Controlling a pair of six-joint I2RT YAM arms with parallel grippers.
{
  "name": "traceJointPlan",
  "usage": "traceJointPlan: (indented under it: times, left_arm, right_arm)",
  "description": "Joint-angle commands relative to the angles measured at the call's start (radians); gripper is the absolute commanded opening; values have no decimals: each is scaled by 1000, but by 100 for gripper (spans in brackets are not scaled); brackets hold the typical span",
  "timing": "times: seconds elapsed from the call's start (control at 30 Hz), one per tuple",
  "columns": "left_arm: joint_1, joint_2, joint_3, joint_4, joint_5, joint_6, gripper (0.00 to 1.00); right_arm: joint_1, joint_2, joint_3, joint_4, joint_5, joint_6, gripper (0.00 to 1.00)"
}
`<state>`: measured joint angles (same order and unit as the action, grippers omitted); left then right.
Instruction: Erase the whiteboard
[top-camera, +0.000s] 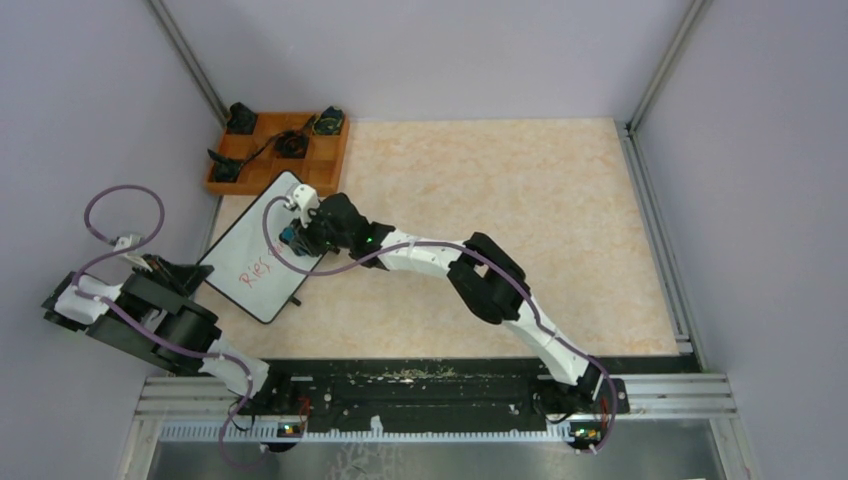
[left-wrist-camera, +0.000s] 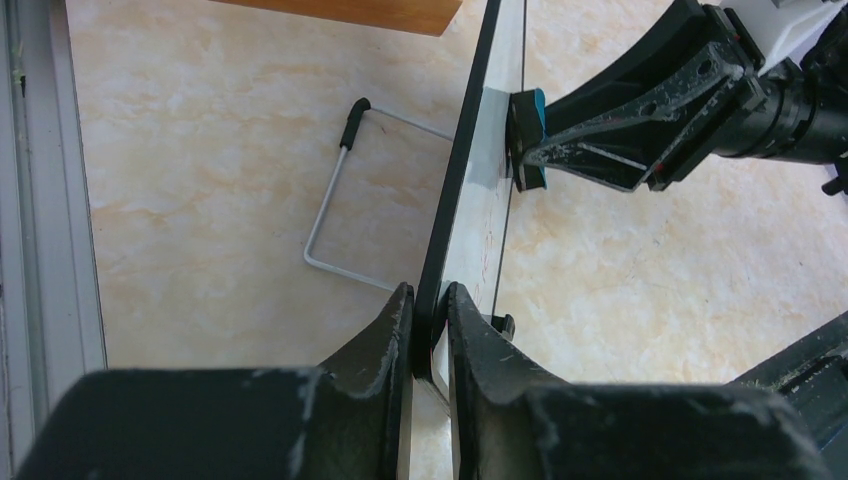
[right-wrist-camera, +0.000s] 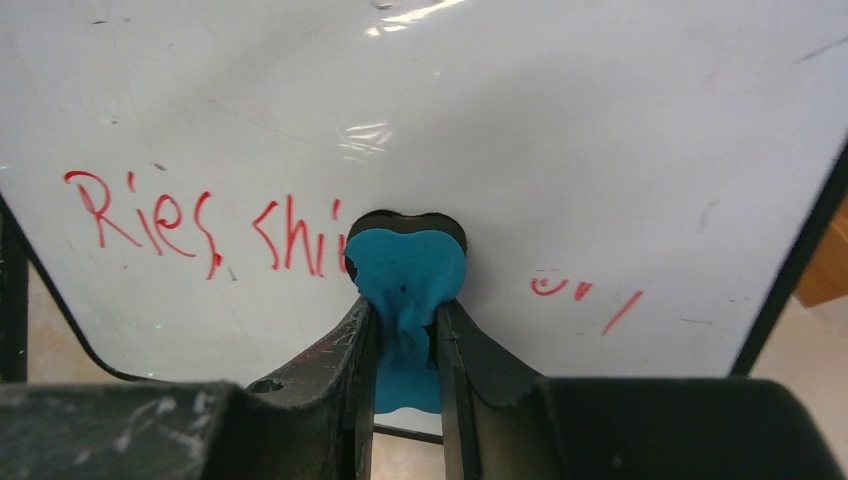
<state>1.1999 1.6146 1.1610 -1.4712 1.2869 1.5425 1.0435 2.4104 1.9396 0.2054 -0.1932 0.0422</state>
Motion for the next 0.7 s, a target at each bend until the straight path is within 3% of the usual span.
traceJointPlan:
  times: [0.0, 0.43, 0.67]
  left_arm:
    - [25, 18, -7, 58, -43, 48, 0]
    - [23, 18, -1, 57, -50, 43, 0]
    - [23, 16, -3, 58, -44, 40, 0]
  right_arm:
    - [-58, 8, 63, 26, 23, -16, 0]
    - [-167, 90, 225, -57, 11, -26, 0]
    - [-153, 54, 150, -1, -27, -2, 0]
